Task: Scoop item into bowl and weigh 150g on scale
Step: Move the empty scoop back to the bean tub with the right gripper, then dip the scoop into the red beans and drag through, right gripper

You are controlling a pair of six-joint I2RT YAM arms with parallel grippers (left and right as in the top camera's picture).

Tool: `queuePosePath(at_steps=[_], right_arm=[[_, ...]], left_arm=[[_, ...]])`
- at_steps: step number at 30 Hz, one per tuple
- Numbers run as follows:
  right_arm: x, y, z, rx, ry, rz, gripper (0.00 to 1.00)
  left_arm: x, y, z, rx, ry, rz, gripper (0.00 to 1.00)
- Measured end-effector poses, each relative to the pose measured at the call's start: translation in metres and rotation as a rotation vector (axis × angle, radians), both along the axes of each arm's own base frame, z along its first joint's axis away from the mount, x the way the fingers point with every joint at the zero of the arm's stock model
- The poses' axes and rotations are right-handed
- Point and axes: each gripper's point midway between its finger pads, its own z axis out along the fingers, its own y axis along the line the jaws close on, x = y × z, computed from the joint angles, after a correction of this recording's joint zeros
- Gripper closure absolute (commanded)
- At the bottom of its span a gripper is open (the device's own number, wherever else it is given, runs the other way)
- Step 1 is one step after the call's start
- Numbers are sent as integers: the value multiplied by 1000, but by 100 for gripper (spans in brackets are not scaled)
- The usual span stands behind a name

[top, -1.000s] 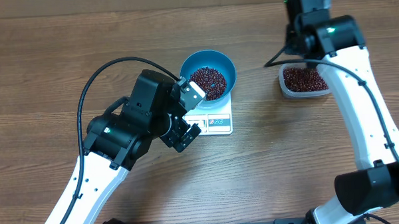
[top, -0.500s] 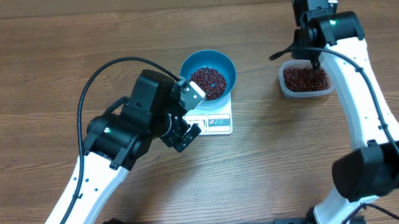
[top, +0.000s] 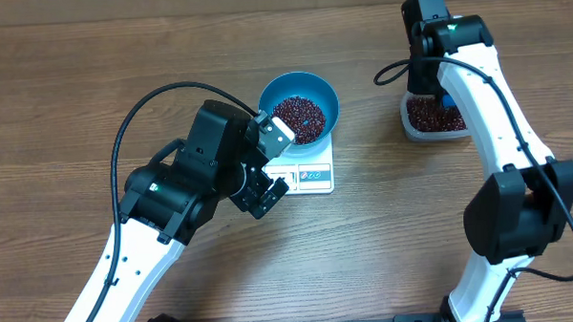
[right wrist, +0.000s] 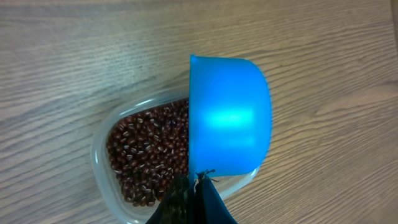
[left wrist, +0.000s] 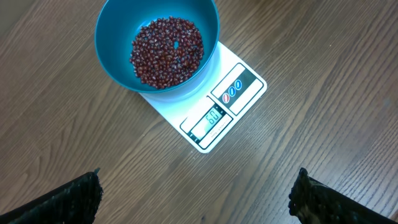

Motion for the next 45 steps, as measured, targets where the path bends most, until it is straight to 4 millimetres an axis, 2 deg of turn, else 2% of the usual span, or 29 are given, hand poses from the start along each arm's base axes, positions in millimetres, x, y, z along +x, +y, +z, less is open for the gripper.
queuePosePath(at_steps=[6, 22, 34, 41, 45], right_arm=[[0, -2, -12, -16, 33, -3, 96], [-15, -5, -18, -11, 104, -16, 96], [-18, -5, -22, -5, 122, -25, 96], [-31, -6, -42, -13, 181, -27, 96], [-32, -5, -44, -7, 183, -26, 96]], left_arm=[[0, 0, 0, 0, 0, 0, 0], [0, 0, 0, 0, 0, 0, 0], [0, 0, 0, 0, 0, 0, 0], [0, 0, 0, 0, 0, 0, 0], [0, 0, 0, 0, 0, 0, 0]])
